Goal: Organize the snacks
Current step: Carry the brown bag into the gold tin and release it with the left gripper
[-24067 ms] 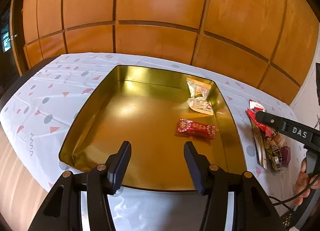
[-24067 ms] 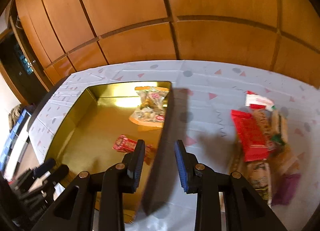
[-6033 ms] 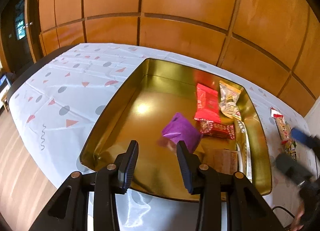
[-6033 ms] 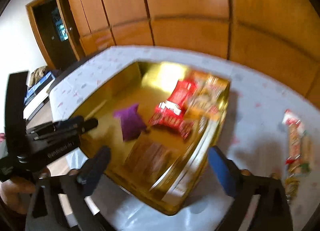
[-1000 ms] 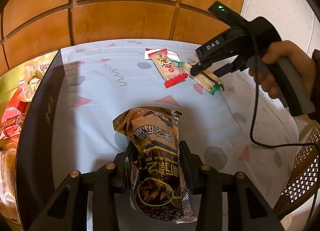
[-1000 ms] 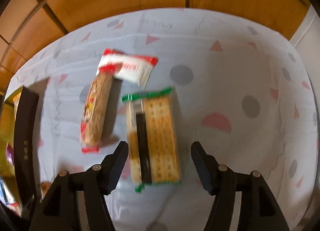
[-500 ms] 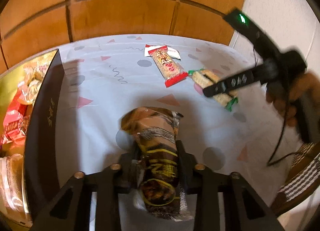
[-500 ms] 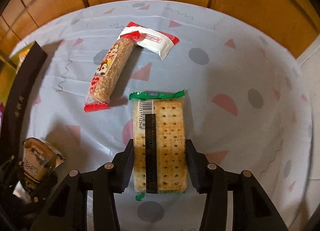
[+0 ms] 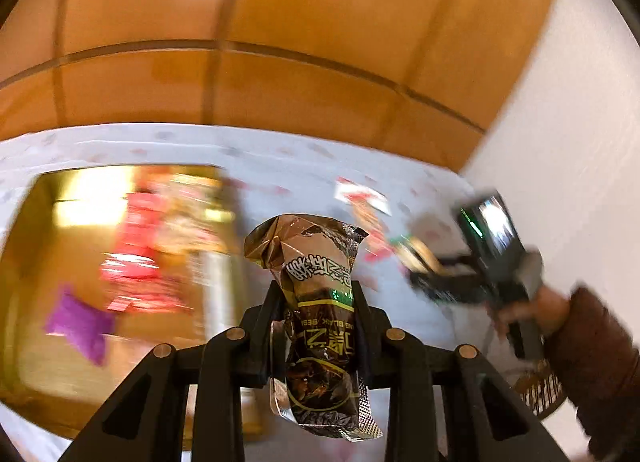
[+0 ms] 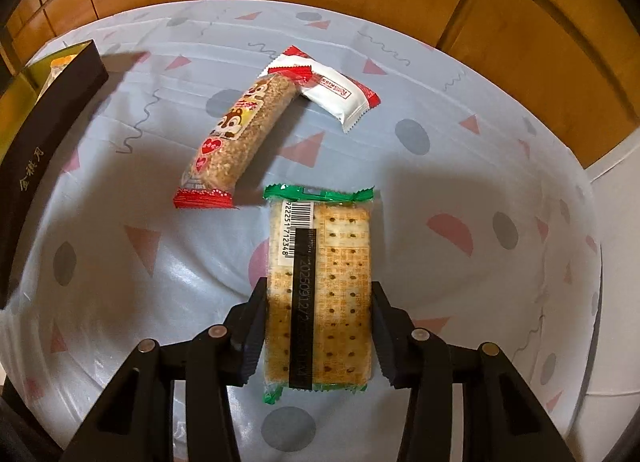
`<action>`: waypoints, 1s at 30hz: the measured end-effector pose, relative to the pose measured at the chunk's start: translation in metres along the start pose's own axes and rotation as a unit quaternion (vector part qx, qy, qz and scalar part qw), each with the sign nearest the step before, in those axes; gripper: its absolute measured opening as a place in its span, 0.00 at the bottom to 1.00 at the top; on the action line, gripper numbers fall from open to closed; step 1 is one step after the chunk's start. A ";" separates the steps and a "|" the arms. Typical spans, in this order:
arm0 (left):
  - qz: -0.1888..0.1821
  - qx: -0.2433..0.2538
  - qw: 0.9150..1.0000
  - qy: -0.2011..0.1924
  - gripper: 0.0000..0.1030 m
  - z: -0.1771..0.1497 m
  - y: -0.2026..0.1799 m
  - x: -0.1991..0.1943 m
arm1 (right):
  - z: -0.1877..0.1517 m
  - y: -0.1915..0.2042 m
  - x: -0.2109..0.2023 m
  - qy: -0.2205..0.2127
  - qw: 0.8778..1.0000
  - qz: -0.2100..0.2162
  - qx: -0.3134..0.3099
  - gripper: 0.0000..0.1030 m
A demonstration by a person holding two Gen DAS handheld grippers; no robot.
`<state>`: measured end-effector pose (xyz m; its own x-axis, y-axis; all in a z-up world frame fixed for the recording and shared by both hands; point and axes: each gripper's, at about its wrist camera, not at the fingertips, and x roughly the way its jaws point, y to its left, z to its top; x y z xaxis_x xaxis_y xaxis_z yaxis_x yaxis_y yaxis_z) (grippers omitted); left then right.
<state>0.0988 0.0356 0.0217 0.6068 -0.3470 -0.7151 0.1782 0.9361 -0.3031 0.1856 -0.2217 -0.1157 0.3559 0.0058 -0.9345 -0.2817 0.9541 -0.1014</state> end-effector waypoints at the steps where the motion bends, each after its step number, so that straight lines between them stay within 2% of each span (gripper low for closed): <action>1: 0.016 -0.013 1.000 -0.006 0.30 0.007 0.017 -0.005 | -0.001 0.002 -0.001 -0.001 1.000 -0.004 -0.004 0.46; 4: 0.065 -0.049 0.997 -0.006 0.30 0.020 0.063 -0.011 | 0.000 0.000 0.006 -0.004 1.000 -0.013 -0.016 0.46; 7: 0.092 -0.088 0.992 0.004 0.30 0.026 0.104 -0.005 | -0.001 0.000 -0.002 -0.005 1.000 -0.018 -0.021 0.46; 10: 0.109 -0.117 0.987 0.020 0.30 0.031 0.135 0.013 | -0.003 0.001 0.001 -0.006 0.999 -0.022 -0.025 0.46; 14: 0.130 -0.125 0.983 0.030 0.30 0.041 0.157 0.036 | -0.004 0.005 -0.001 -0.006 0.999 -0.023 -0.024 0.46; 17: 0.138 -0.117 0.983 0.037 0.31 0.048 0.165 0.054 | -0.002 0.005 0.000 -0.005 1.000 -0.021 -0.022 0.46; 21: 0.152 -0.140 0.977 0.053 0.34 0.052 0.180 0.074 | -0.002 0.005 0.001 -0.005 1.000 -0.021 -0.022 0.46; 26: 0.152 -0.149 0.976 0.041 0.35 0.049 0.182 0.068 | -0.002 0.004 0.000 -0.005 0.999 -0.022 -0.023 0.46; 30: 0.193 -0.145 0.970 0.034 0.35 0.039 0.172 0.052 | -0.003 0.005 0.001 -0.007 0.999 -0.025 -0.026 0.46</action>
<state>0.1911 0.1808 -0.0435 0.5300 0.0139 -0.8479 -0.2828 0.9455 -0.1613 0.1823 -0.2178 -0.1182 0.3826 -0.0370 -0.9232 -0.3085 0.9367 -0.1654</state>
